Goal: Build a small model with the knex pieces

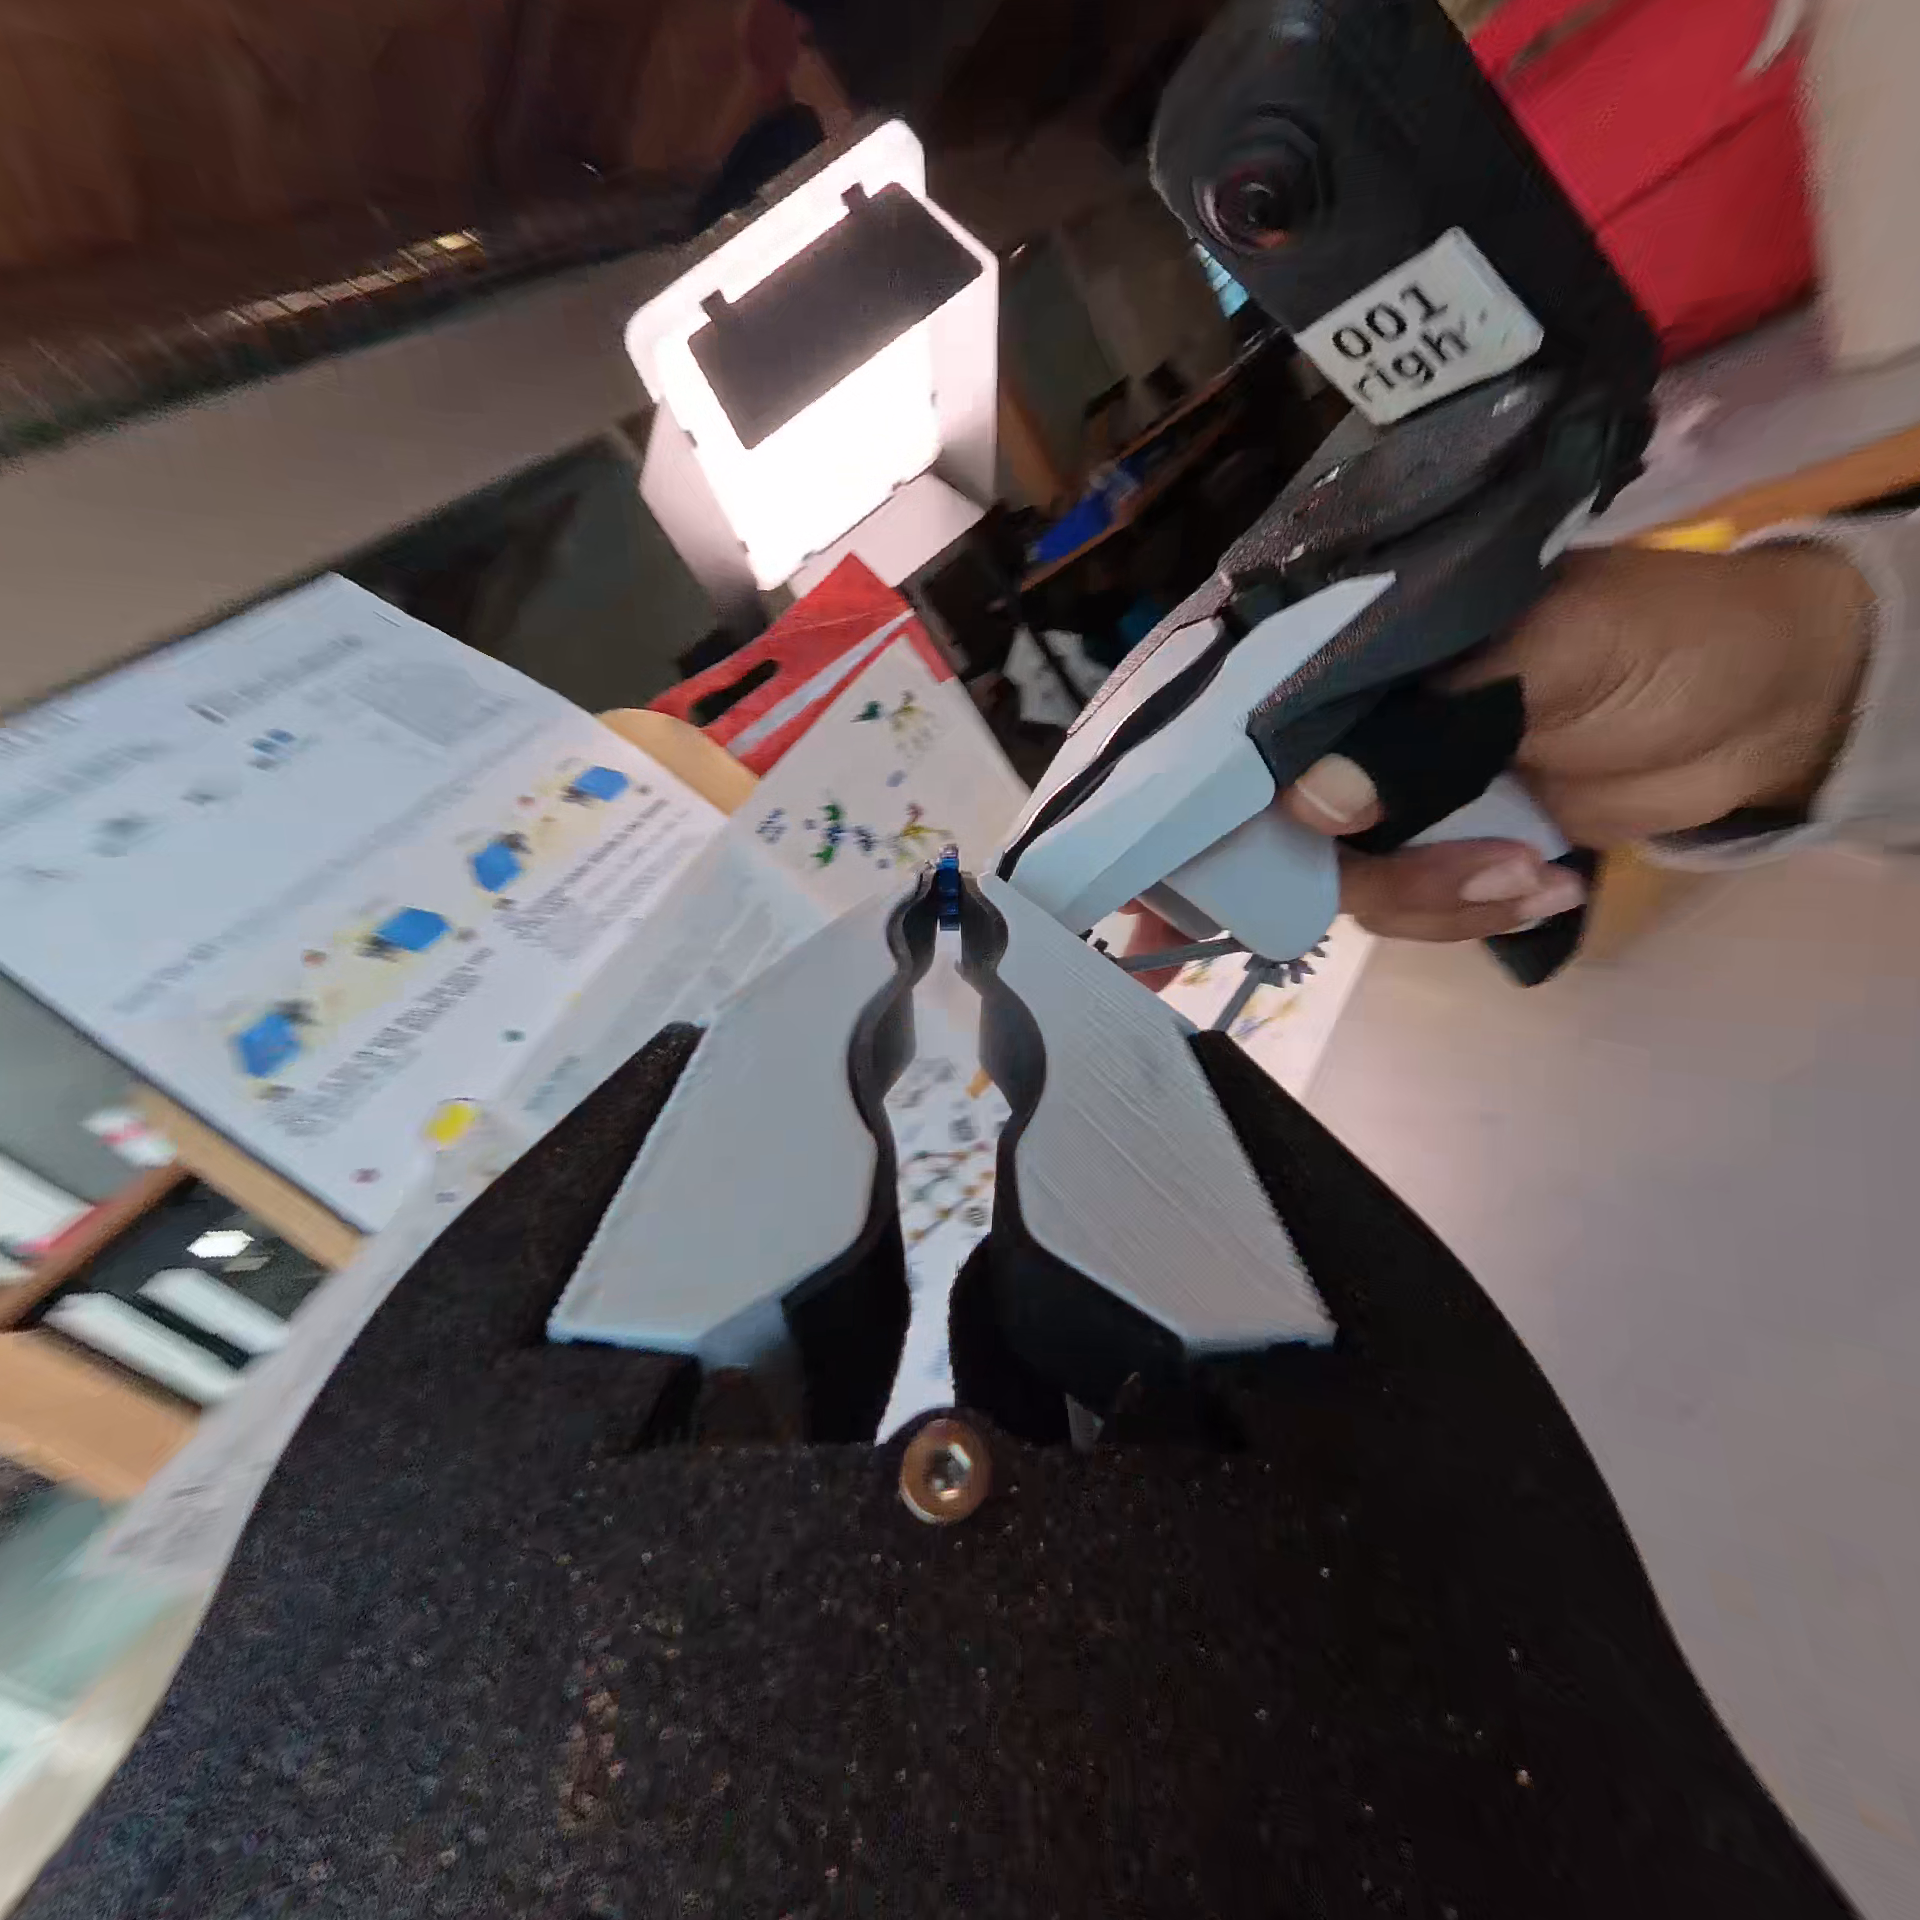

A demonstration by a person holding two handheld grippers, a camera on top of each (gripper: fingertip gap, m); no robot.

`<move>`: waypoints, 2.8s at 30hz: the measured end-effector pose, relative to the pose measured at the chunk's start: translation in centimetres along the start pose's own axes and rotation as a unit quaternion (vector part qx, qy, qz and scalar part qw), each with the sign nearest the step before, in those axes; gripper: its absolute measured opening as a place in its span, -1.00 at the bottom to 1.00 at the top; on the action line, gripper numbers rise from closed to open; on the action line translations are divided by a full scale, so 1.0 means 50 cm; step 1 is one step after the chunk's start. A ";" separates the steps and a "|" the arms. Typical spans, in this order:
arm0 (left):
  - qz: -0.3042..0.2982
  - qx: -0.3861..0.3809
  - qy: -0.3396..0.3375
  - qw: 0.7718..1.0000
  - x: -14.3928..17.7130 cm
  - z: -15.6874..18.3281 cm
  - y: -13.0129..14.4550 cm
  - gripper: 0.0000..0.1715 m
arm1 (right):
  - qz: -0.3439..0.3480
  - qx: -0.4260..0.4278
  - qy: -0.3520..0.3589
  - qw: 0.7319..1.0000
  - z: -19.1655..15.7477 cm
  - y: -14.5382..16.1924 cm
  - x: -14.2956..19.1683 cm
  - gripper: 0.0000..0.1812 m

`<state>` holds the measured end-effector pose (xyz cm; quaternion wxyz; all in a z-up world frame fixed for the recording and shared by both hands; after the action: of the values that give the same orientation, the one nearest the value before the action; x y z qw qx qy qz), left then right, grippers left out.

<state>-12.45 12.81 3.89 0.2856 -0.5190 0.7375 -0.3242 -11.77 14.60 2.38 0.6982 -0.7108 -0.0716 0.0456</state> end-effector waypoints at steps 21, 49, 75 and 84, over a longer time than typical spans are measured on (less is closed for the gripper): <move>-0.409 0.159 -0.411 0.799 0.555 -0.463 0.276 -0.97 | 0.046 0.004 0.079 0.996 0.131 -0.048 0.105 -0.98; 0.011 0.296 0.184 0.937 0.058 -0.043 0.017 -0.59 | 0.183 -0.095 -0.129 0.970 -0.005 -0.099 0.089 -0.98; 0.232 0.507 0.355 0.750 0.072 0.004 -0.091 -0.61 | 0.259 -0.163 -0.207 0.929 -0.033 -0.095 0.086 -1.00; 0.137 0.465 0.284 0.827 0.033 0.016 -0.046 -0.66 | 0.242 -0.097 -0.205 0.943 -0.064 -0.083 0.075 -0.99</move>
<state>-10.99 10.50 5.03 0.3128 -0.1035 0.6118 -0.7191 -7.68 12.12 6.74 0.5640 -0.7463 -0.0432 0.3508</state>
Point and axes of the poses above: each gripper's, where its closed fingertips meet, x back along the fingers, y out of its underside, z = x × y across the jaws, the point moved 2 cm from there along x, back along the fingers, and after that the axes turned 1 degree about y, right-handed, at the moved point
